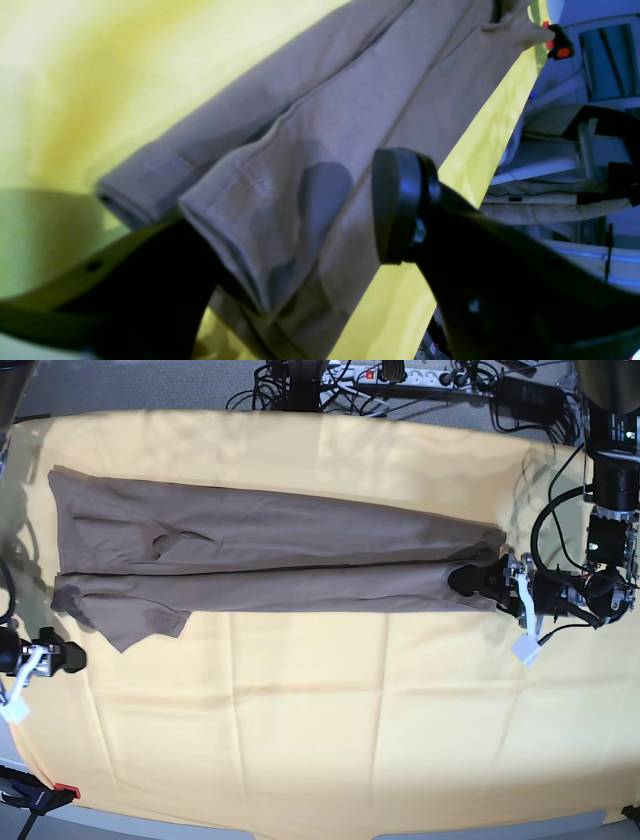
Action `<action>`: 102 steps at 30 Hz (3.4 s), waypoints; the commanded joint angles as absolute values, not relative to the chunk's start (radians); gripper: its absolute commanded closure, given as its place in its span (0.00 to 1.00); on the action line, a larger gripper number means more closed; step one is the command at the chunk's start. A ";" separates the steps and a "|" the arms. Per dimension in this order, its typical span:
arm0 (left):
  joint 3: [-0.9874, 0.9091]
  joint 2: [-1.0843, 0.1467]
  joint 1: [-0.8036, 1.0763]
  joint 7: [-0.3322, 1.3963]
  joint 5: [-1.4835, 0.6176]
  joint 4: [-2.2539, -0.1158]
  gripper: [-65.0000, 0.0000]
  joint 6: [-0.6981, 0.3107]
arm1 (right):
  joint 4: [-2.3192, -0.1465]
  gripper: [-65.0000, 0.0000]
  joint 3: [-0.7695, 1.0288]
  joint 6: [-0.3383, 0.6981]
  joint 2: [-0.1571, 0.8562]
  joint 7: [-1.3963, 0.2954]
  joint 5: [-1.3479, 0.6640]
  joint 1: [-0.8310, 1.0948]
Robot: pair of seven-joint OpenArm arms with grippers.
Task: Fold the T-shirt properly
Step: 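Release the hem and regrasp the folded edge with the right gripper, then move the left gripper to the folded edge and grasp it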
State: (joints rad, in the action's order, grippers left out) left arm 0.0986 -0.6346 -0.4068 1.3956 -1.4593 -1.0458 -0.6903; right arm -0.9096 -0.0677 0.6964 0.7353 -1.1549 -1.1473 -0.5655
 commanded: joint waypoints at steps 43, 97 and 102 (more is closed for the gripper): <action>0.089 -0.654 -0.430 1.396 -1.484 -1.059 0.45 -0.698 | -1.153 1.00 -0.058 0.698 0.698 -1.386 -1.469 -0.414; -0.395 -0.844 -0.364 1.392 -1.484 -1.059 0.45 -0.698 | -1.458 1.00 0.094 0.698 0.705 -1.136 -1.016 -0.068; -0.416 -0.831 -0.256 1.384 -1.484 -1.059 0.45 -0.698 | -1.458 1.00 0.094 0.670 0.678 -1.029 -0.814 0.007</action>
State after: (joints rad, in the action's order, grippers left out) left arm -0.4061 -0.8055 -0.2371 1.3911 -1.4582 -1.0458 -0.6933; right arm -1.4487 0.0853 0.6754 0.6617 -1.0336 -0.8272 0.0170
